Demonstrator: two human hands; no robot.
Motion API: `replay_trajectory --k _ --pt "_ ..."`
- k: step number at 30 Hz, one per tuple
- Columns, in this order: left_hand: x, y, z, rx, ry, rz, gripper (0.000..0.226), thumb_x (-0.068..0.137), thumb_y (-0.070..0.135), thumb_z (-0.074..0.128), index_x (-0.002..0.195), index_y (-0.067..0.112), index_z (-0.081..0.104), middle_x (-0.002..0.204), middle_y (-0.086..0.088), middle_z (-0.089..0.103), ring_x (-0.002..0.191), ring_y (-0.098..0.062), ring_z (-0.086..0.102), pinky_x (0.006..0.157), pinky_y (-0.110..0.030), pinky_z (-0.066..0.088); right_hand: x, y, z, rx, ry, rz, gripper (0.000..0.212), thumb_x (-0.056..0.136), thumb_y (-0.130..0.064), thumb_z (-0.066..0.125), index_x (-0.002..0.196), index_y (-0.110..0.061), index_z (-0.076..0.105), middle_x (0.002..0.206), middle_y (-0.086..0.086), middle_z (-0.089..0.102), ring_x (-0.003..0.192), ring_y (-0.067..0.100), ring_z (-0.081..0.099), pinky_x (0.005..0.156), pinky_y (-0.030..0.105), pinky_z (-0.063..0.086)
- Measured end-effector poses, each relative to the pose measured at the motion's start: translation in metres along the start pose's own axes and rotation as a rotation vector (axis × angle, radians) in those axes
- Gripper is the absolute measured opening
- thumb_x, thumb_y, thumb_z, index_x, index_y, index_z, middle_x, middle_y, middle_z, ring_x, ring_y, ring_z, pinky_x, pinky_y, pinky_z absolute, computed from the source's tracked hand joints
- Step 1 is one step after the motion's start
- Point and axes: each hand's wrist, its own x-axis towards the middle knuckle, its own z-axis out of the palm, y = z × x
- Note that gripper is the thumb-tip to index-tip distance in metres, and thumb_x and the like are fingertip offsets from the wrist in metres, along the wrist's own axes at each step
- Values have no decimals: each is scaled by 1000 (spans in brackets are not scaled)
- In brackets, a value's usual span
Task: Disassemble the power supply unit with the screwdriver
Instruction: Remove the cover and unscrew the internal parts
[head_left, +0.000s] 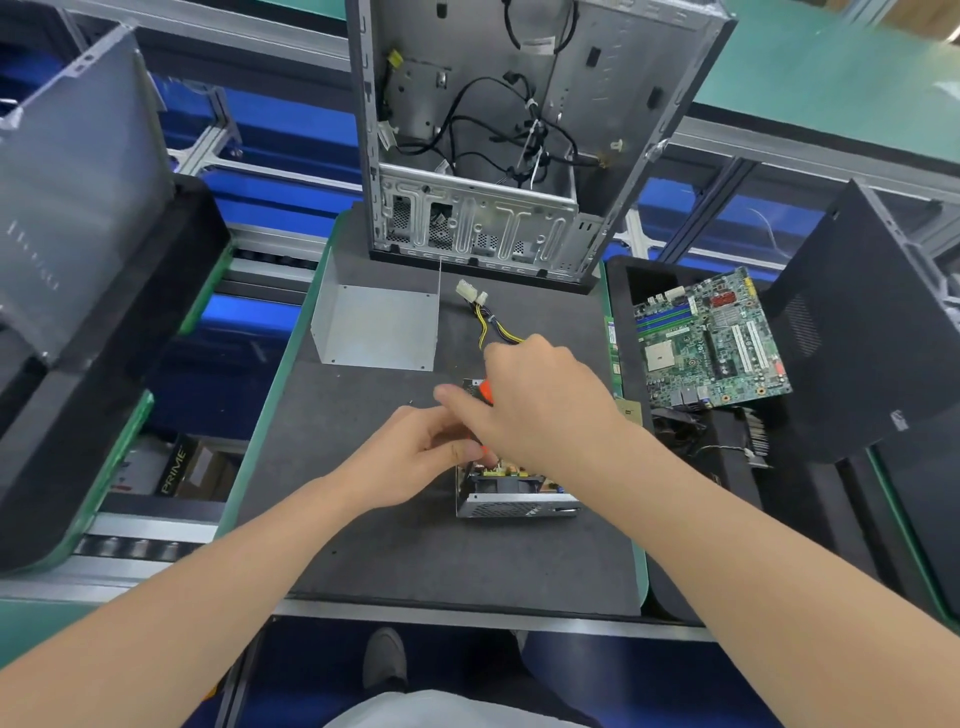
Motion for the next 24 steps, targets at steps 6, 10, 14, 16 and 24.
replay_trajectory --k 6,10,14,16,24 --pt "-2 -5 -4 -68 -23 -26 14 95 35 72 107 44 72 106 12 78 104 -6 74 91 -15 53 5 7 -7 133 -244 -223 22 85 -39 62 91 -20 51 82 0 52 81 30 58 58 35 47" --pt "-6 -13 -6 -86 -2 -54 31 100 18 70 106 49 74 109 13 78 106 -7 74 90 -14 53 2 8 -6 185 -272 -354 19 81 -38 59 92 -24 53 82 -5 51 84 25 57 71 42 54" --pt "-11 -24 -6 -118 114 -90 26 101 6 65 109 27 76 100 4 79 92 -16 76 82 -20 57 4 10 0 229 -185 -326 14 79 -23 66 88 -21 56 71 -8 56 75 23 58 63 42 55" --pt "-14 -30 -7 -60 161 -112 29 100 5 66 100 32 76 94 3 77 83 -15 74 75 -25 59 4 14 -4 254 -134 -311 12 76 -20 64 84 -23 55 65 -8 59 69 18 57 59 37 53" --pt "-22 -44 3 282 147 -152 24 89 9 78 91 34 75 90 14 68 79 -8 66 75 -24 58 3 16 -22 306 -120 -220 15 74 -19 65 80 -26 53 65 -9 63 66 7 55 52 30 44"
